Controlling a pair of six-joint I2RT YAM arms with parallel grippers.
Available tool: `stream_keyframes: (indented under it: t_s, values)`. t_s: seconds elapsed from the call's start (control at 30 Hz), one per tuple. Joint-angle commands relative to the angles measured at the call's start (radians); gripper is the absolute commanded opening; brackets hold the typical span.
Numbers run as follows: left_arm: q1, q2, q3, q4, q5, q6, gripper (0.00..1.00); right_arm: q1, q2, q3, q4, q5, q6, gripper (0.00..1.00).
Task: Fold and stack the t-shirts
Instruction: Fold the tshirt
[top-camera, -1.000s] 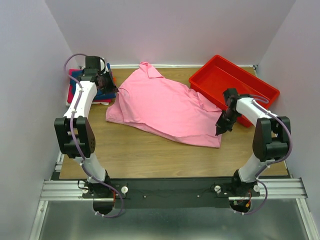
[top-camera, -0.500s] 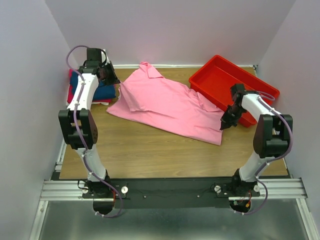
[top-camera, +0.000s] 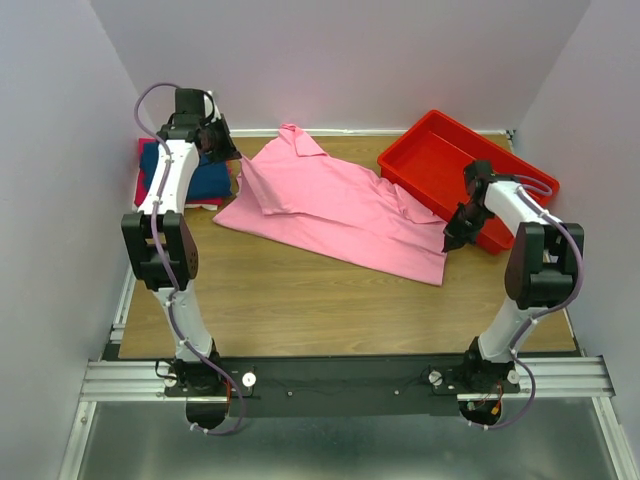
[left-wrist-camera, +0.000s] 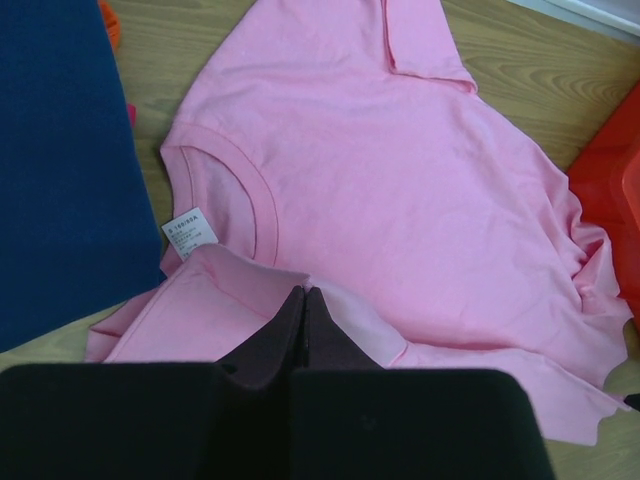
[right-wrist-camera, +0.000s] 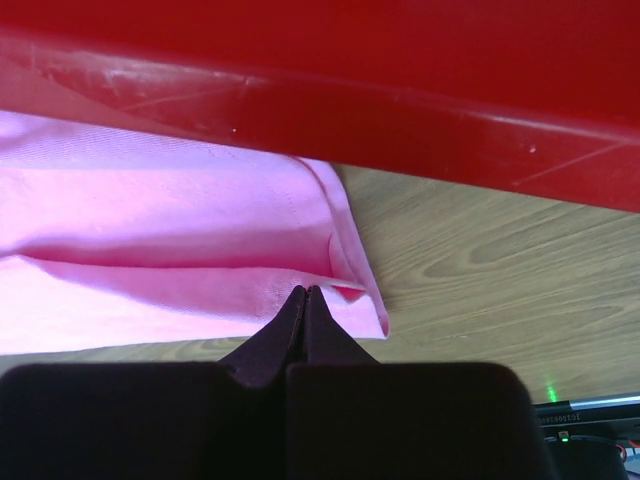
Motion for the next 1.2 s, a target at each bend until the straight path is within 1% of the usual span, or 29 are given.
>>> stream_keyframes:
  t_s: [0.0, 0.1, 0.23, 0.27, 0.3, 0.33, 0.37, 0.4, 0.43, 0.5, 0.53, 0.63, 0.67, 0.73, 0.77, 0.83, 0.87, 0.97, 1.17]
  values:
    - [-0.003, 0.05, 0.017, -0.005, 0.01, 0.023, 0.0, -0.009, 0.022, 0.016, 0.019, 0.045, -0.014, 0.01]
    - [-0.003, 0.071, 0.024, 0.01, 0.022, 0.029, 0.0, -0.009, 0.035, 0.021, 0.032, 0.052, -0.009, 0.0]
    - [-0.009, 0.12, 0.083, 0.031, 0.051, 0.037, 0.0, -0.009, 0.045, 0.044, 0.045, 0.059, 0.008, 0.01]
    - [-0.014, 0.131, 0.099, 0.038, 0.056, 0.041, 0.04, -0.009, 0.045, 0.064, 0.047, 0.06, 0.011, 0.05]
    - [-0.017, 0.154, 0.116, 0.042, 0.062, 0.046, 0.25, -0.009, 0.042, 0.074, 0.045, 0.06, 0.012, 0.26]
    - [-0.018, 0.165, 0.129, 0.044, 0.061, 0.046, 0.35, -0.009, 0.039, 0.084, 0.048, 0.059, 0.011, 0.4]
    - [-0.023, 0.171, 0.156, 0.041, 0.059, 0.046, 0.49, -0.009, 0.036, 0.103, 0.051, 0.06, 0.002, 0.51]
    - [-0.028, 0.177, 0.164, 0.041, 0.053, 0.052, 0.53, -0.009, 0.029, 0.111, 0.051, 0.059, -0.002, 0.63]
    - [-0.029, 0.177, 0.167, 0.041, 0.047, 0.058, 0.56, -0.009, 0.022, 0.117, 0.051, 0.057, -0.006, 0.66]
    - [-0.029, 0.163, 0.138, 0.051, 0.038, 0.075, 0.6, -0.008, 0.009, 0.117, 0.058, 0.043, -0.028, 0.7]
    - [-0.029, 0.157, 0.118, 0.057, 0.037, 0.081, 0.61, -0.008, -0.001, 0.111, 0.064, 0.033, -0.031, 0.7]
    - [-0.072, 0.125, 0.008, 0.091, 0.054, 0.11, 0.63, 0.008, -0.04, 0.078, 0.1, -0.041, -0.029, 0.7]
    - [-0.078, 0.117, -0.058, 0.117, 0.056, 0.119, 0.63, 0.018, -0.059, 0.07, 0.125, -0.065, -0.023, 0.7]
    - [-0.086, 0.097, -0.121, 0.145, 0.068, 0.122, 0.63, 0.073, -0.068, 0.052, 0.153, -0.09, -0.02, 0.7]
    - [-0.089, 0.096, -0.177, 0.169, 0.074, 0.121, 0.63, 0.095, -0.068, 0.045, 0.166, -0.099, -0.009, 0.7]
    - [-0.089, 0.099, -0.239, 0.191, 0.1, 0.118, 0.63, 0.147, -0.053, 0.006, 0.231, -0.165, 0.011, 0.7]
    - [-0.089, 0.102, -0.255, 0.205, 0.108, 0.118, 0.63, 0.161, -0.045, -0.008, 0.283, -0.206, 0.036, 0.7]
    - [-0.089, 0.123, -0.295, 0.219, 0.126, 0.128, 0.63, 0.213, 0.002, -0.053, 0.344, -0.219, 0.054, 0.7]
    - [-0.089, 0.171, -0.345, 0.182, 0.123, 0.136, 0.63, 0.227, 0.065, -0.087, 0.371, -0.213, 0.018, 0.7]
